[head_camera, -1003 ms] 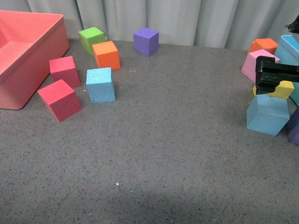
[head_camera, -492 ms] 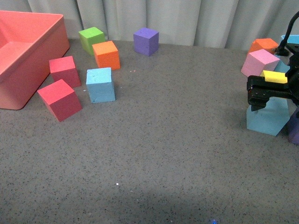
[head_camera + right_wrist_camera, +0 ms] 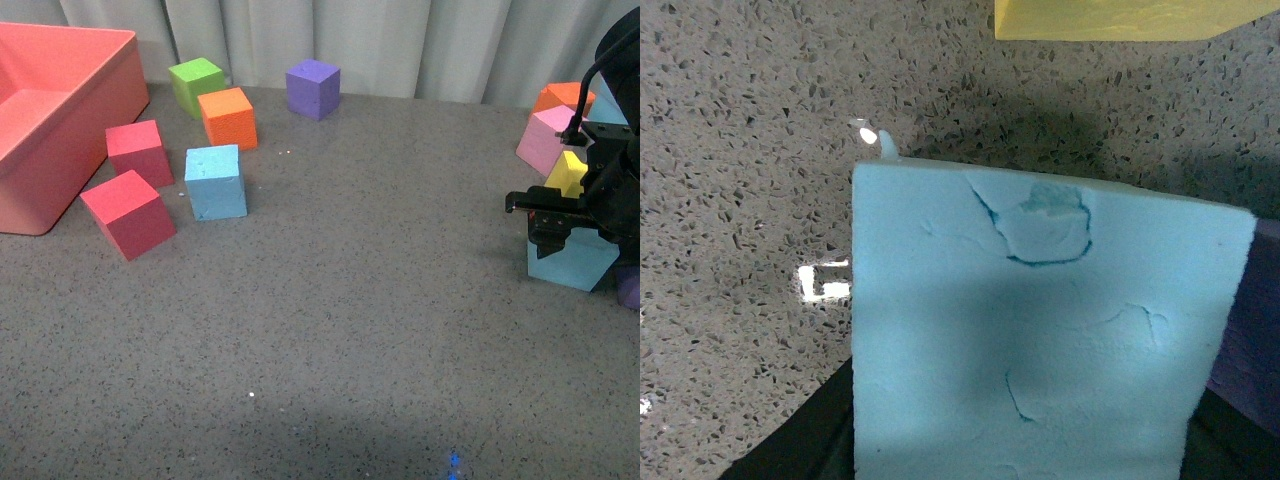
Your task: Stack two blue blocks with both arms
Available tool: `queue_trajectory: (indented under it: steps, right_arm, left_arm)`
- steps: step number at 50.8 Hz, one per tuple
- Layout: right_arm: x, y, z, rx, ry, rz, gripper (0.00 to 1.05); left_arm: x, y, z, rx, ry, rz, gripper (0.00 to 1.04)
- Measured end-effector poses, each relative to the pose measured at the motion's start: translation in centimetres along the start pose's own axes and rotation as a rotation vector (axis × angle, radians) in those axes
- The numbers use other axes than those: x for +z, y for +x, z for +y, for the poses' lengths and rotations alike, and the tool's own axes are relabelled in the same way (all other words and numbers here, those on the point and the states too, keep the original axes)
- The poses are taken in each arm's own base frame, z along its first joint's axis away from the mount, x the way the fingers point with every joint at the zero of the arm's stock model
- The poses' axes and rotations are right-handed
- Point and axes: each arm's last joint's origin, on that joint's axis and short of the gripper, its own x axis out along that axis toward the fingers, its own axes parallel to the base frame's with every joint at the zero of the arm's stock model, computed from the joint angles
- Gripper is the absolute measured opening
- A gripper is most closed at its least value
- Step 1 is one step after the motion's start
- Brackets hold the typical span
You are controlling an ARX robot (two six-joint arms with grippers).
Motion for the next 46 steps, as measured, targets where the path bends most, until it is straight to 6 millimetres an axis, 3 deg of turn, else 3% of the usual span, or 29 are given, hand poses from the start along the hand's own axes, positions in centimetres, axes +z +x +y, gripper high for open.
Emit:
queue_trajectory:
  steps: [6,14,23,31,40,46]
  right_arm:
    - [0.1,0.0,0.1,0.005,0.004,-0.007,0.48]
    - [0.2,-0.8,1.1,0.056,-0.019,-0.036,0.45]
    - [0.2,-2.3,4.0,0.131,-0.088,-0.063,0.44]
    - [0.5,-3.3,7.9,0.195,-0.178,-0.086,0.43]
    - [0.5,-2.6,11.8,0.235,-0.267,-0.059,0.43]
    - [0.9,-2.2,13.1,0.23,-0.309,-0.054,0.42]
  left_arm:
    - [0.0,0.0,0.0,0.0,0.0,0.0,0.98]
    - [0.0,0.0,0.0,0.0,0.0,0.0,0.98]
    - [0.0,0.0,0.0,0.0,0.0,0.0,0.98]
    - [0.0,0.0,0.0,0.0,0.0,0.0,0.98]
    - [0.0,0.0,0.0,0.0,0.0,0.0,0.98]
    - [0.0,0.0,0.0,0.0,0.0,0.0,0.98]
